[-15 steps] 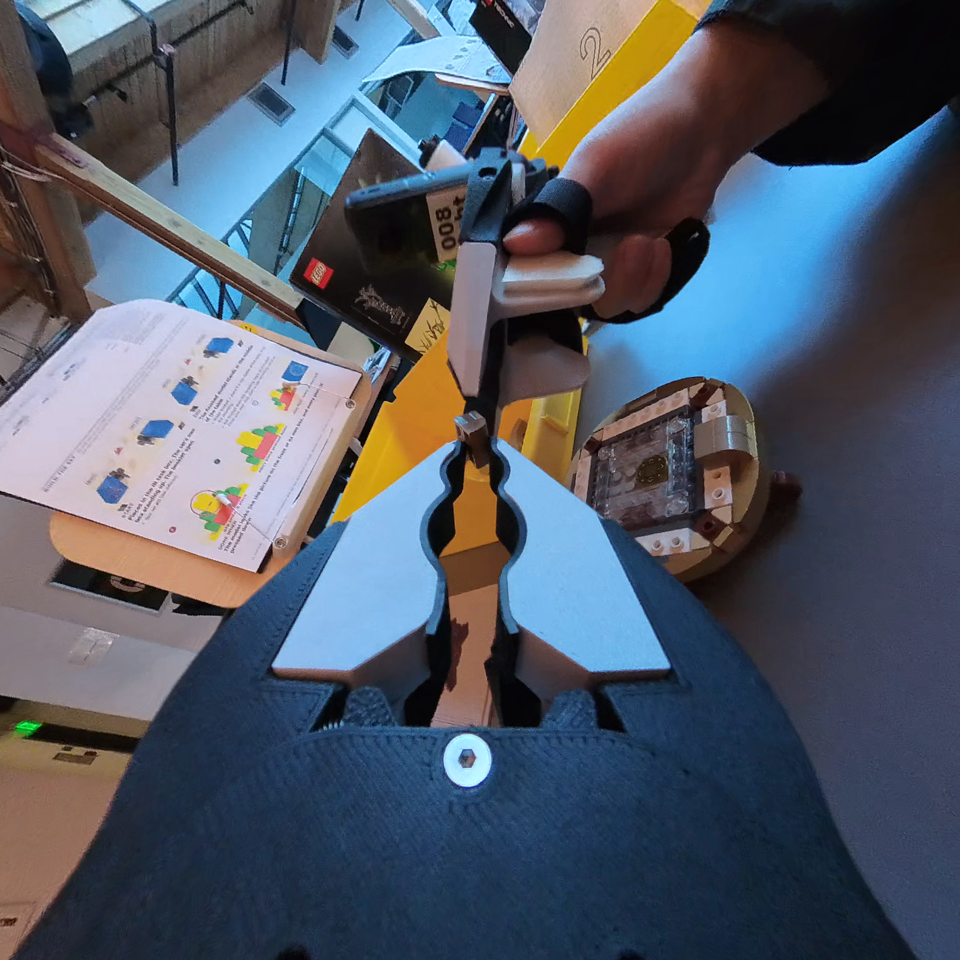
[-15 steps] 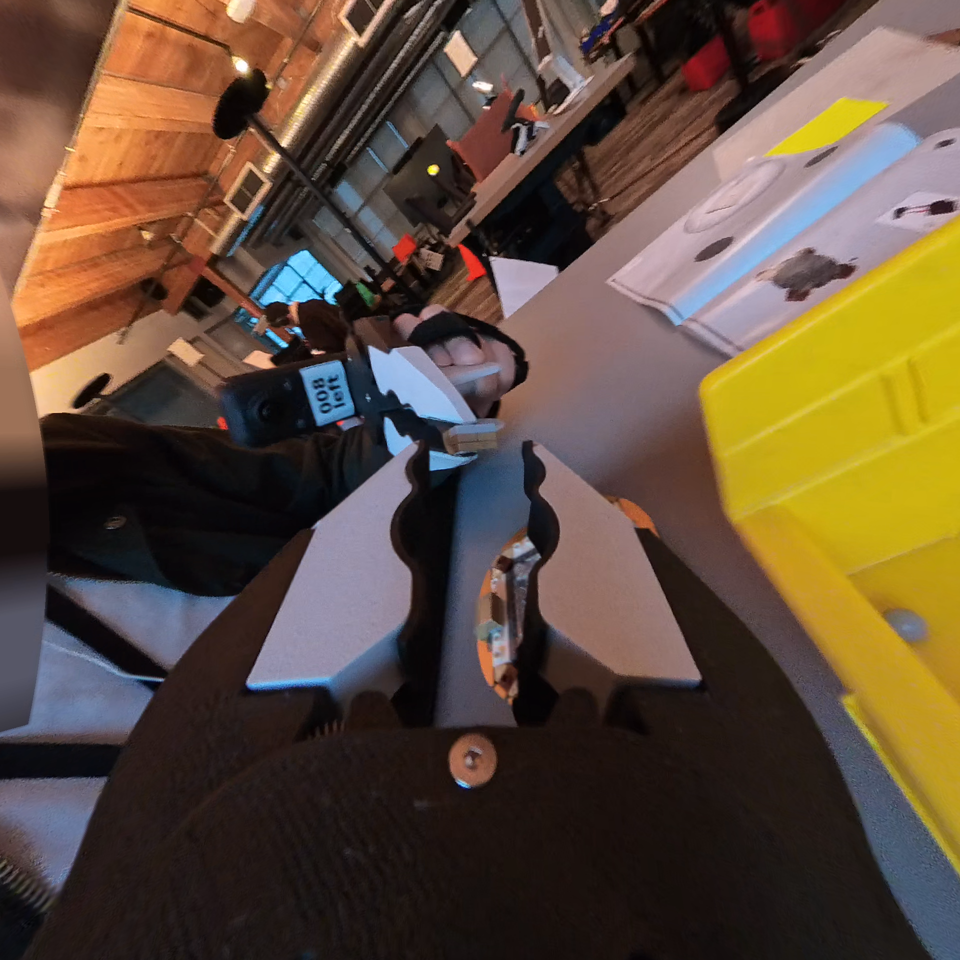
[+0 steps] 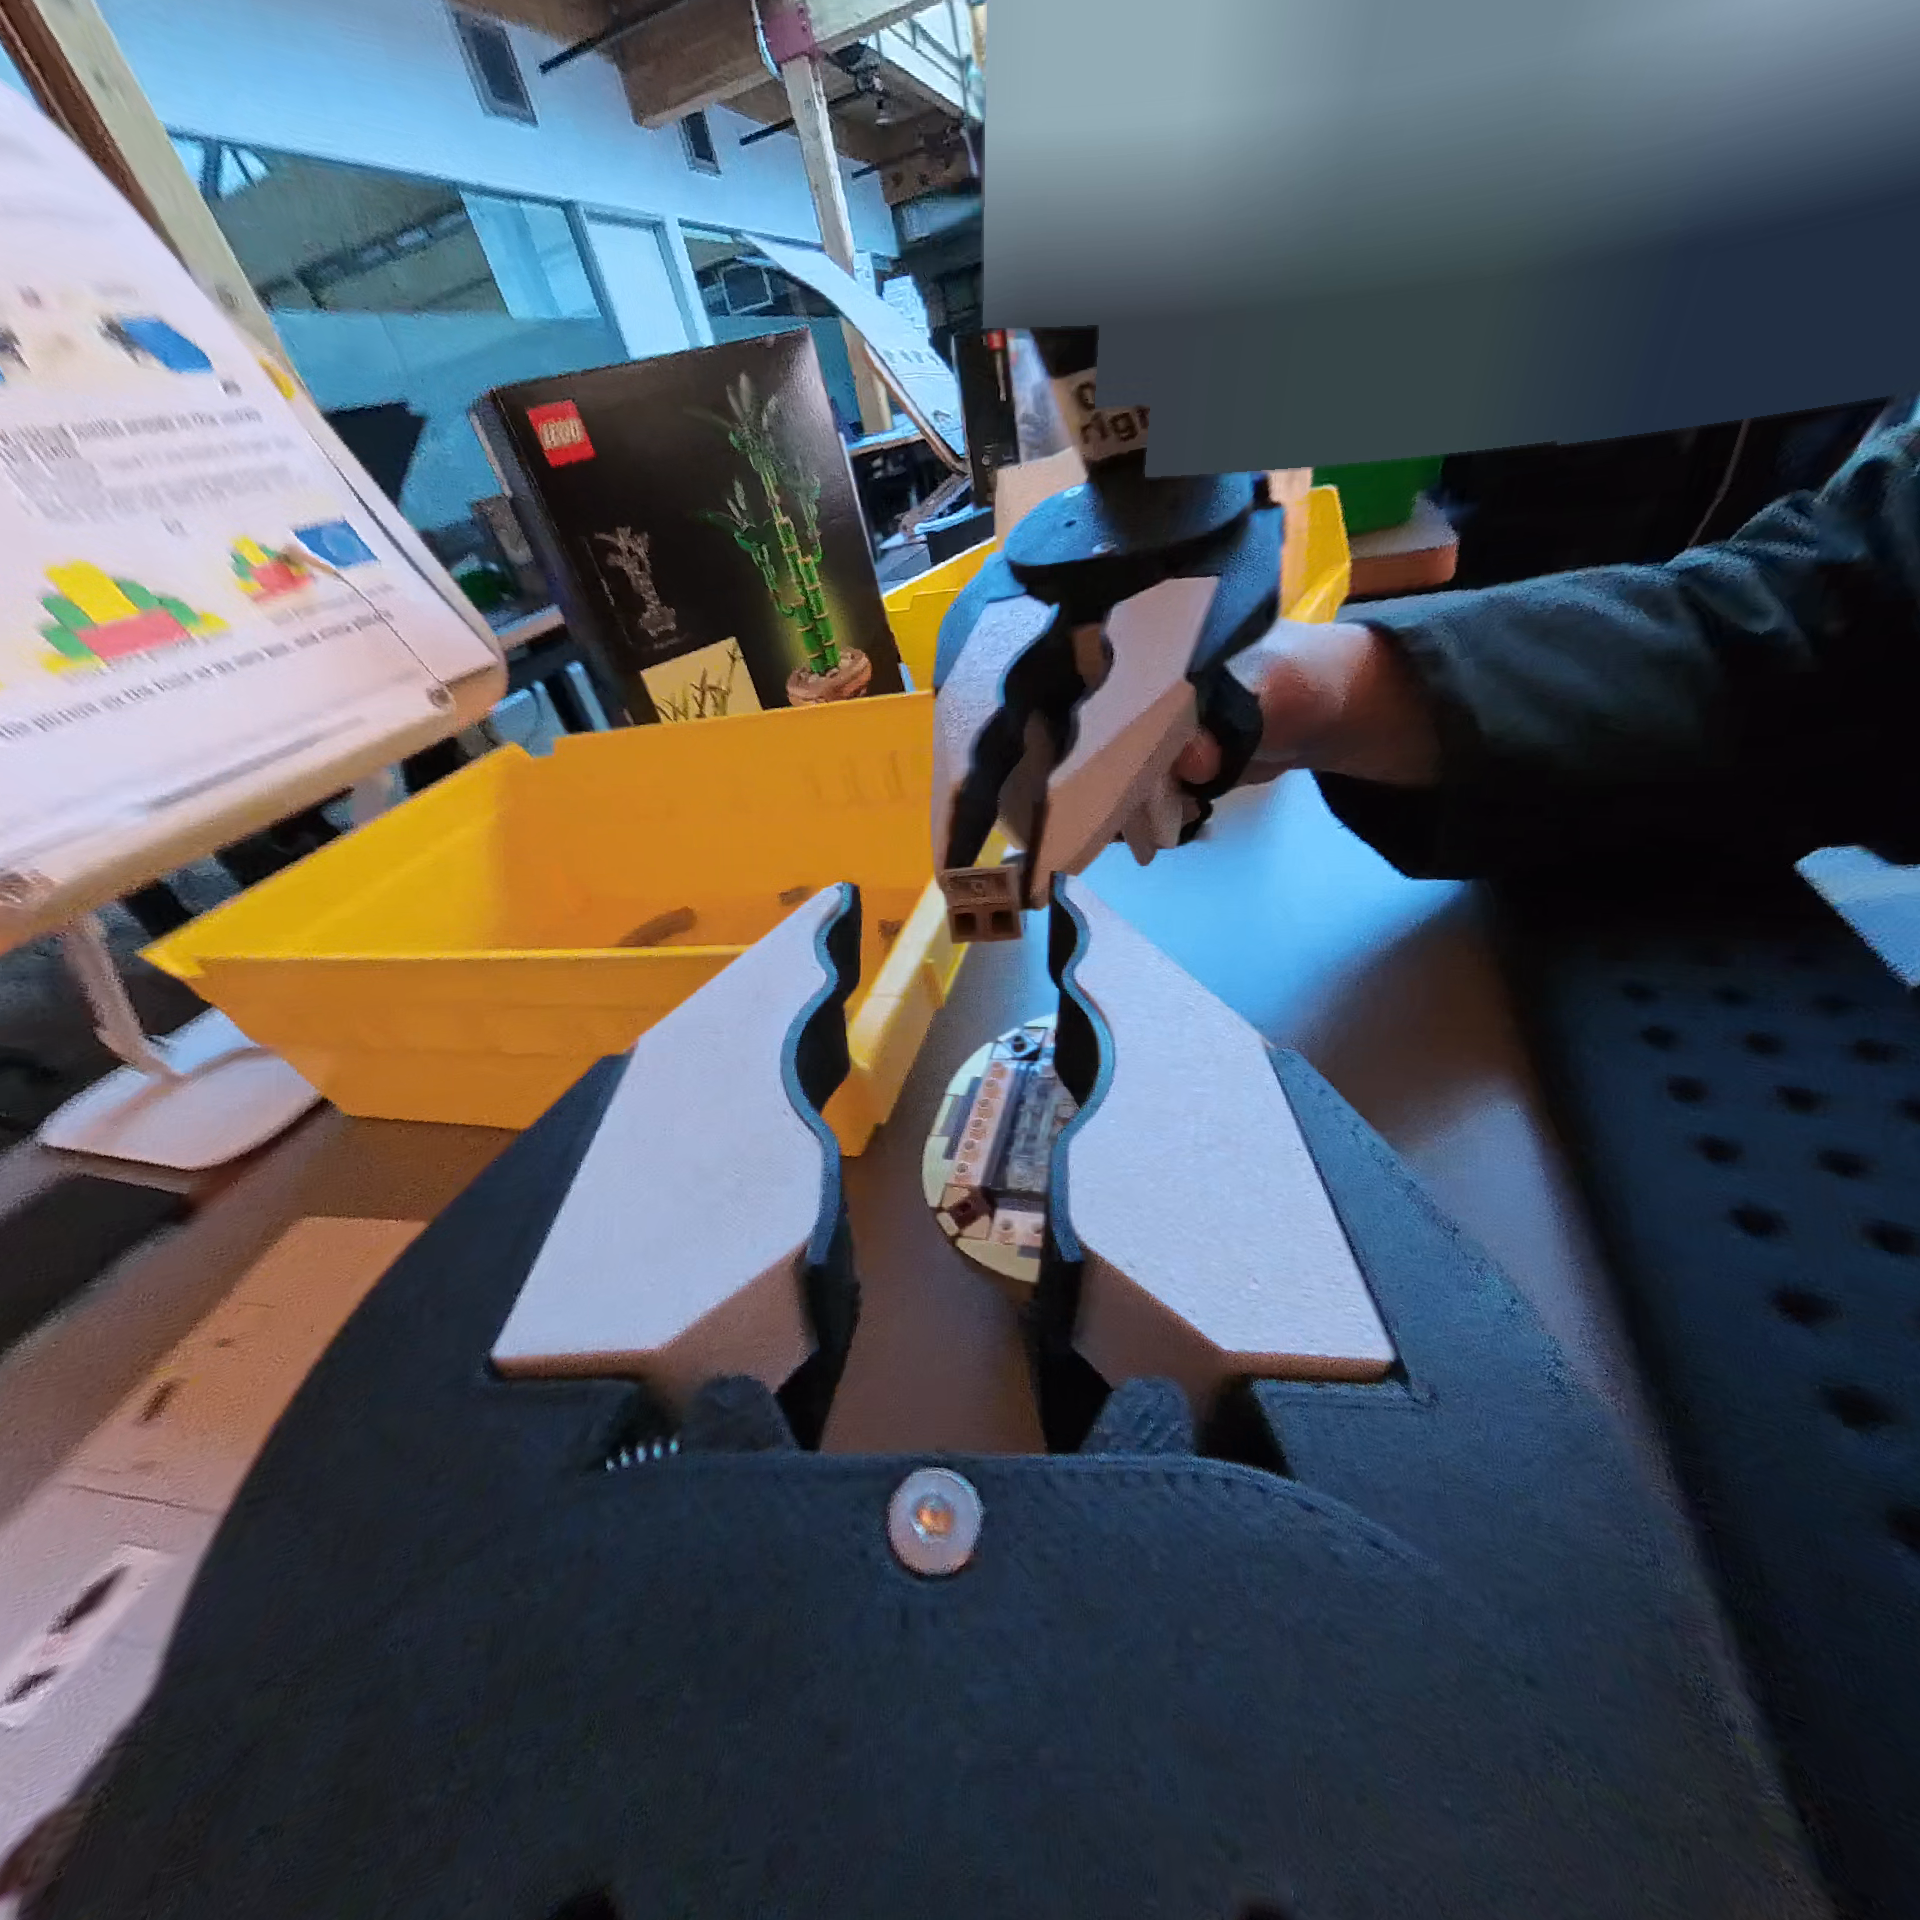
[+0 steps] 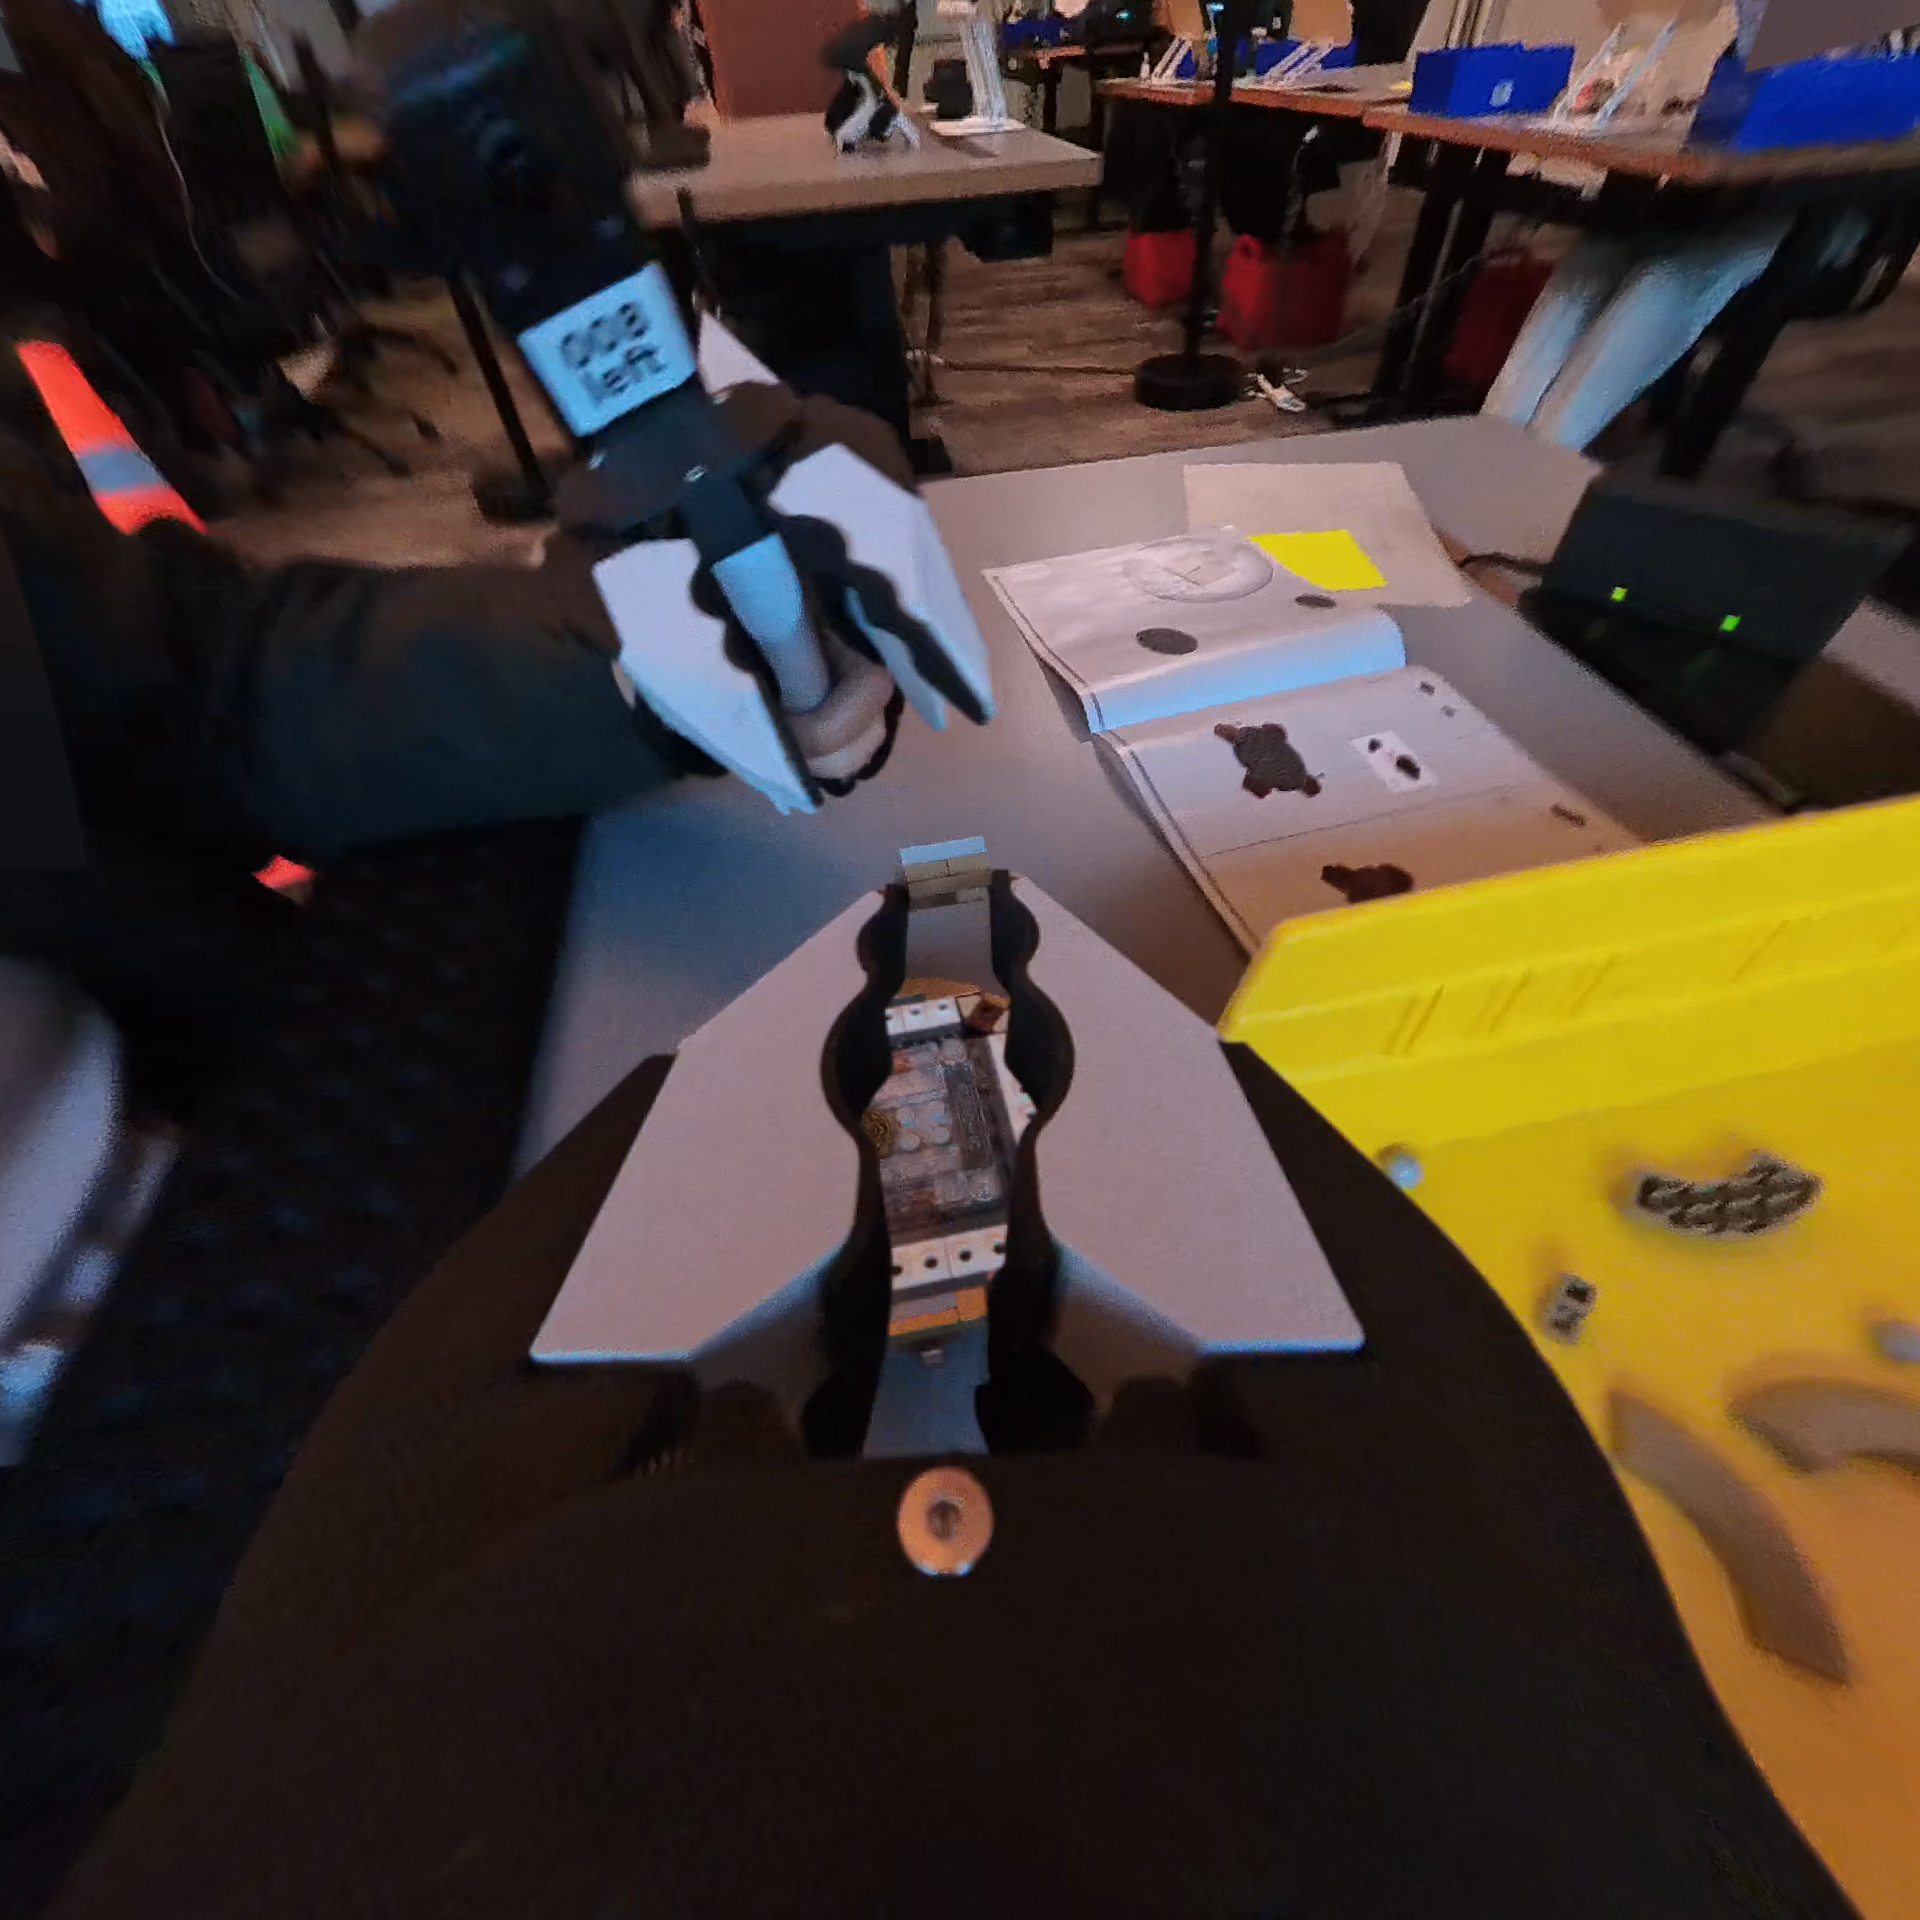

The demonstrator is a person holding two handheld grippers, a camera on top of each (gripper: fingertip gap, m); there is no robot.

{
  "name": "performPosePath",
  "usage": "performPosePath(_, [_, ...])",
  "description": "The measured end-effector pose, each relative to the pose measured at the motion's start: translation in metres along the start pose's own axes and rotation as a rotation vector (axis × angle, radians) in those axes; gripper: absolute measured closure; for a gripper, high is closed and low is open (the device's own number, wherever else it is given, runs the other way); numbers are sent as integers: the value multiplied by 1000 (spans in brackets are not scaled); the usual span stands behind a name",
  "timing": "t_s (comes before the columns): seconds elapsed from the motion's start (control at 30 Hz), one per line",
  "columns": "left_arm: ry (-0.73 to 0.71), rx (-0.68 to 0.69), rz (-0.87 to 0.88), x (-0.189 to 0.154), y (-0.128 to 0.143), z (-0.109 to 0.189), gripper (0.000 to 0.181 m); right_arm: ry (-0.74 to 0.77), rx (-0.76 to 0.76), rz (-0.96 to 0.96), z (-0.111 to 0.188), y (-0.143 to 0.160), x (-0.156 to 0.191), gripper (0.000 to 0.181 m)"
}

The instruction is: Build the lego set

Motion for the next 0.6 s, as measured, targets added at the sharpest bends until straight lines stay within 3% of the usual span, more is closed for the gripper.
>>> performPosePath(0.17, [85, 47, 86, -6, 10, -6, 153, 34, 68, 173, -6, 6, 10, 167])
performPosePath(0.3, [103, 129, 48, -12, 22, -12, 149, 48, 107, 230, -9, 11, 12, 167])
performPosePath(0.37, [115, 161, 33, -15, 28, -15, 157, 45, 120, 245, -11, 12, 14, 167])
performPosePath(0.6, [117, 183, -1, -17, 31, -16, 159, 61, 155, 293, -11, 16, 15, 167])
Point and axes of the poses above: each gripper's, where its closed fingertips meet, z back along the fingers, y out of its underside, x = y × z across the jaws, the point moved 4 cm from there along z, back along the fingers, and after that the axes turned 4 degrees about y, right-handed, at the moved point
